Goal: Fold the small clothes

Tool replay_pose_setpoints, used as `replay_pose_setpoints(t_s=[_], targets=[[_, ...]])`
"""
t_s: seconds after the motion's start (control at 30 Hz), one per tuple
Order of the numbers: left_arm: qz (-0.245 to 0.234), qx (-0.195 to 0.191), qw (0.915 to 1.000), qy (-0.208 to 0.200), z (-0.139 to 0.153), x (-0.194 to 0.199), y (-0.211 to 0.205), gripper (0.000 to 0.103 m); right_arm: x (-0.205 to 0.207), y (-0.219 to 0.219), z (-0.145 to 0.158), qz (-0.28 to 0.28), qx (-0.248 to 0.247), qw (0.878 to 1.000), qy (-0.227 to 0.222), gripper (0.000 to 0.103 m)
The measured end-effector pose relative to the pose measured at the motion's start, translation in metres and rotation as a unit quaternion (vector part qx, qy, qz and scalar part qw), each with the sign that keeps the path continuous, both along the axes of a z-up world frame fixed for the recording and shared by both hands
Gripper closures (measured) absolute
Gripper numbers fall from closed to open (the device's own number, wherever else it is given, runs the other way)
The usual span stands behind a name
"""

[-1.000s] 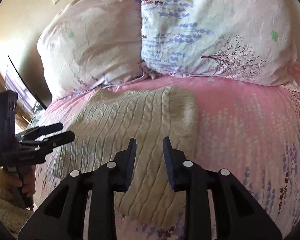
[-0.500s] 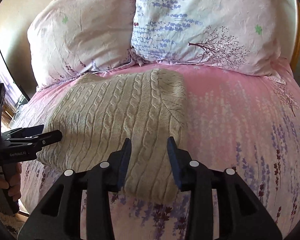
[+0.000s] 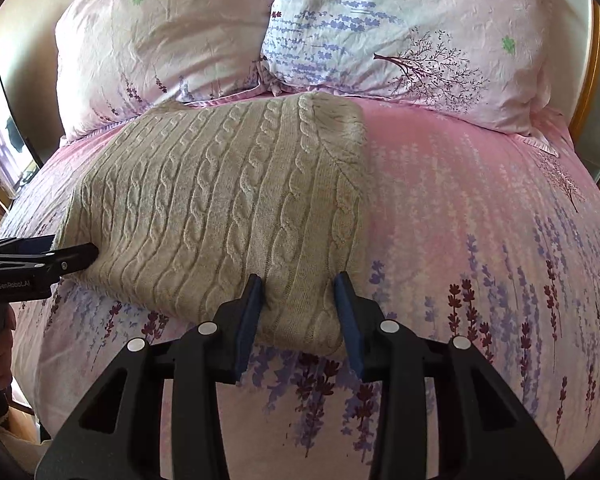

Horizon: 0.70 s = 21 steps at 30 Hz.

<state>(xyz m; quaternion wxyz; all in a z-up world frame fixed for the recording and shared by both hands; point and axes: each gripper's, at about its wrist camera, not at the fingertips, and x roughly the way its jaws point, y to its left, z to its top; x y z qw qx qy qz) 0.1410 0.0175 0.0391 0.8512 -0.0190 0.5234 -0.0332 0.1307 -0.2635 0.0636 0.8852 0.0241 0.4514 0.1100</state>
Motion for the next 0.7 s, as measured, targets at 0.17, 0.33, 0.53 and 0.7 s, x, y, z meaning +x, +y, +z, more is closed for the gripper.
replay_pose_setpoints(t_s=[0.17,0.33,0.53,0.7], targets=[[0.001,0.012,0.9998,-0.019,0.011,-0.008,-0.005,0.008,-0.015,-0.011,0.016,-0.025,0.019,0.999,-0.017,0.037],[0.009,0.013,0.9996,-0.022,0.016,-0.016,-0.008,0.008,-0.029,-0.021,0.013,-0.04,0.025,0.999,-0.014,0.032],[0.019,0.004,0.9995,-0.026,0.021,-0.028,-0.012,0.007,-0.034,-0.023,0.005,-0.049,0.012,0.999,-0.005,0.023],[0.006,0.006,0.9997,-0.021,0.019,-0.036,-0.02,0.005,-0.038,-0.016,-0.003,-0.042,0.0,0.999,0.009,0.02]])
